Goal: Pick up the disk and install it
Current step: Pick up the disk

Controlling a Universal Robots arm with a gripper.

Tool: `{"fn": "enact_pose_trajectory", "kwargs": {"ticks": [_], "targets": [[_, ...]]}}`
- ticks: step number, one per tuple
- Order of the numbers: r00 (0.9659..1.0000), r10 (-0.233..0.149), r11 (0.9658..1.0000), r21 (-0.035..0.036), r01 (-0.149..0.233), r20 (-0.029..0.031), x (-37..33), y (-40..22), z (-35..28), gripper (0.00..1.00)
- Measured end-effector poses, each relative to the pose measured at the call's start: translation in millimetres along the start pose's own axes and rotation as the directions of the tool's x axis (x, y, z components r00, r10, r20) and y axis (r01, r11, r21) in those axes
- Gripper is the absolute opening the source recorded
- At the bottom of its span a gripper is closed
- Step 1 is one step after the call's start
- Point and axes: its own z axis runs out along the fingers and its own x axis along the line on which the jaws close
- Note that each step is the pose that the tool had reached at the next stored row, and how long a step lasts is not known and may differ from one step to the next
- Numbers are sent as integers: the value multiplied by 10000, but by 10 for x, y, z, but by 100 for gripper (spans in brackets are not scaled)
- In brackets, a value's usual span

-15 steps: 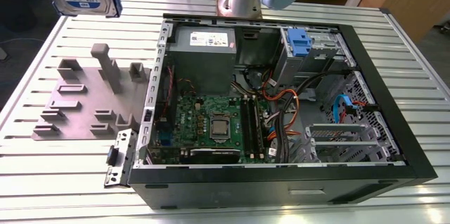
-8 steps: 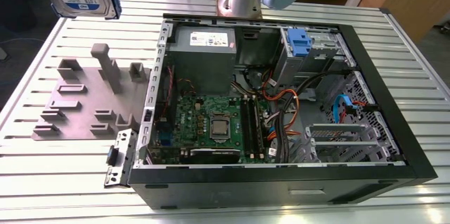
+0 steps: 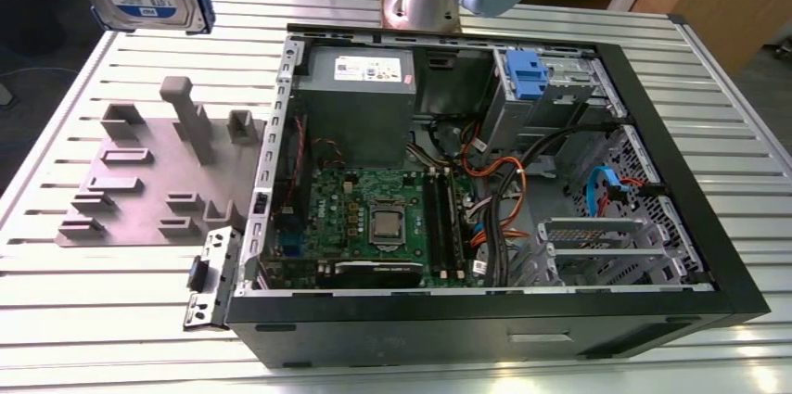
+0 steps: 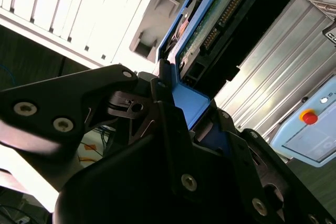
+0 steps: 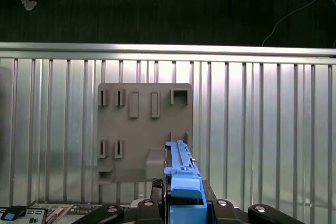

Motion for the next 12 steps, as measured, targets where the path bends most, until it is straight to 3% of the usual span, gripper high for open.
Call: {"fn": "enact_pose_trajectory", "kwargs": {"ticks": [12], "targets": [[10000, 1, 10000, 0, -1, 0, 0, -65, -1, 36]]}}
